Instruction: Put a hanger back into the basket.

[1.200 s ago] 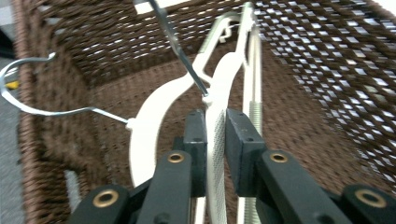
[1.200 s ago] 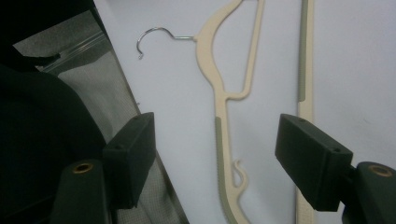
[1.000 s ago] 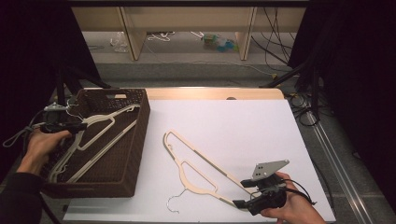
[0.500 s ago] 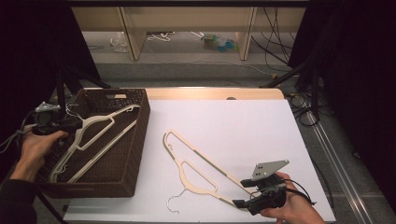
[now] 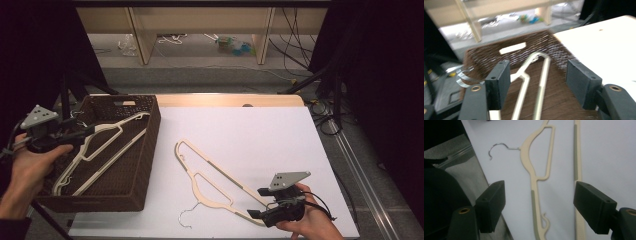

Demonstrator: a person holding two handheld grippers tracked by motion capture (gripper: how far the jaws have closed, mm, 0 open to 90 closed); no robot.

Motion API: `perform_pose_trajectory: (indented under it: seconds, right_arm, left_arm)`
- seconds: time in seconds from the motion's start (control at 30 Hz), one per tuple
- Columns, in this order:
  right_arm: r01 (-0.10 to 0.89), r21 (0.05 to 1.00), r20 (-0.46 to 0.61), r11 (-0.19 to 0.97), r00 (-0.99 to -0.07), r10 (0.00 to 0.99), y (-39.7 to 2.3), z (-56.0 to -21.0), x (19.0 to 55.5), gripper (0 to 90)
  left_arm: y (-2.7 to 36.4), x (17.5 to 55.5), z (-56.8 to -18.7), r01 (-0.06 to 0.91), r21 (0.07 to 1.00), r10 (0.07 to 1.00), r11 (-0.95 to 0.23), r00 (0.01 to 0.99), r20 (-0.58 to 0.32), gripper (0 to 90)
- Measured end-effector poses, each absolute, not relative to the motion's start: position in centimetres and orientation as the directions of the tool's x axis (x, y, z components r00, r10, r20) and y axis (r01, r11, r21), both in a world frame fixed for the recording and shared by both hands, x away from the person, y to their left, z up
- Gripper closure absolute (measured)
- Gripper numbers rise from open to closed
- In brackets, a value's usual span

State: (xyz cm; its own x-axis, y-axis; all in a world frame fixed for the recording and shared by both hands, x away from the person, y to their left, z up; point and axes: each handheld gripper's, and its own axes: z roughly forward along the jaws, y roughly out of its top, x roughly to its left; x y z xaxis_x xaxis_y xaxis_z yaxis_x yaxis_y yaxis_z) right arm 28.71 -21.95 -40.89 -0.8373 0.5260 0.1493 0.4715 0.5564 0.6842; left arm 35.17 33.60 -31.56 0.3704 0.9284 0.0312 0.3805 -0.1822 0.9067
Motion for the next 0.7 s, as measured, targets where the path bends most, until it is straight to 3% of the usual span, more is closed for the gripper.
perform_pose_trajectory:
  seconds: [0.43,0.7]
  right_arm:
    - [0.463,0.698,0.123,0.546,-0.829,0.546,-21.2,-42.0,28.6,20.7]
    - [0.465,0.68,0.121,0.567,-0.834,0.539,-20.7,-42.8,28.5,20.9]
  left_arm:
    - [24.1,29.5,-33.2,0.259,0.928,0.781,-0.267,0.622,0.051,26.9]
    - [19.5,27.8,-36.3,0.265,0.91,0.712,-0.318,0.7,0.044,21.2]
